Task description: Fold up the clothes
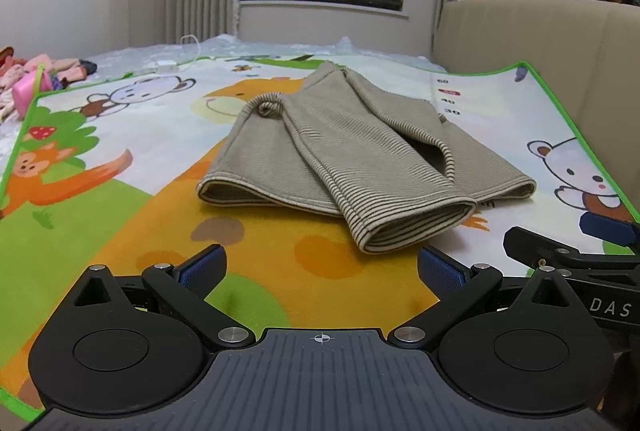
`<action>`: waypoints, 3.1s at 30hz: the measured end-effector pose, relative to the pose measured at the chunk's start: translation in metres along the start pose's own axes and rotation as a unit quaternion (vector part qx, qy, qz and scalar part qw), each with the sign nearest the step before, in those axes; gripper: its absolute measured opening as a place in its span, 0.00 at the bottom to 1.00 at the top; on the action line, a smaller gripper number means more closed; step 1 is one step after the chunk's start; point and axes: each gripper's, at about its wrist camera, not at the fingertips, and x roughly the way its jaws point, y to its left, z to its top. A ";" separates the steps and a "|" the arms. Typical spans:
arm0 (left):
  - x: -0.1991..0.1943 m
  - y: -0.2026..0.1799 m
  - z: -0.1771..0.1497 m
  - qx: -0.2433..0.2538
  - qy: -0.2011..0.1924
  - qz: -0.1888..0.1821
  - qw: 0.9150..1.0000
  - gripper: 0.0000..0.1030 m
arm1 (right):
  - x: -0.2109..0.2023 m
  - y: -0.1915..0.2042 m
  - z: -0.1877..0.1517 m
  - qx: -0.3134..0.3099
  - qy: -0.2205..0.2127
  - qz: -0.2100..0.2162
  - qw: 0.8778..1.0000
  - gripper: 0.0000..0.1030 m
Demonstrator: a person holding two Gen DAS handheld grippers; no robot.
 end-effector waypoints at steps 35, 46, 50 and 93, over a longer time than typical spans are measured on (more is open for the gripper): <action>0.002 0.000 -0.004 -0.002 0.010 0.000 1.000 1.00 | 0.004 0.000 -0.002 -0.001 0.009 -0.001 1.000 1.00; 0.002 0.000 -0.003 -0.002 0.009 0.003 1.000 1.00 | 0.004 -0.001 -0.002 0.001 0.010 0.003 1.000 1.00; 0.002 -0.001 -0.002 -0.002 0.008 0.004 1.000 1.00 | 0.004 -0.001 -0.002 0.001 0.010 0.003 1.000 1.00; 0.007 0.005 0.004 -0.008 0.014 0.002 1.000 1.00 | 0.011 -0.010 0.006 -0.001 0.008 -0.005 1.000 1.00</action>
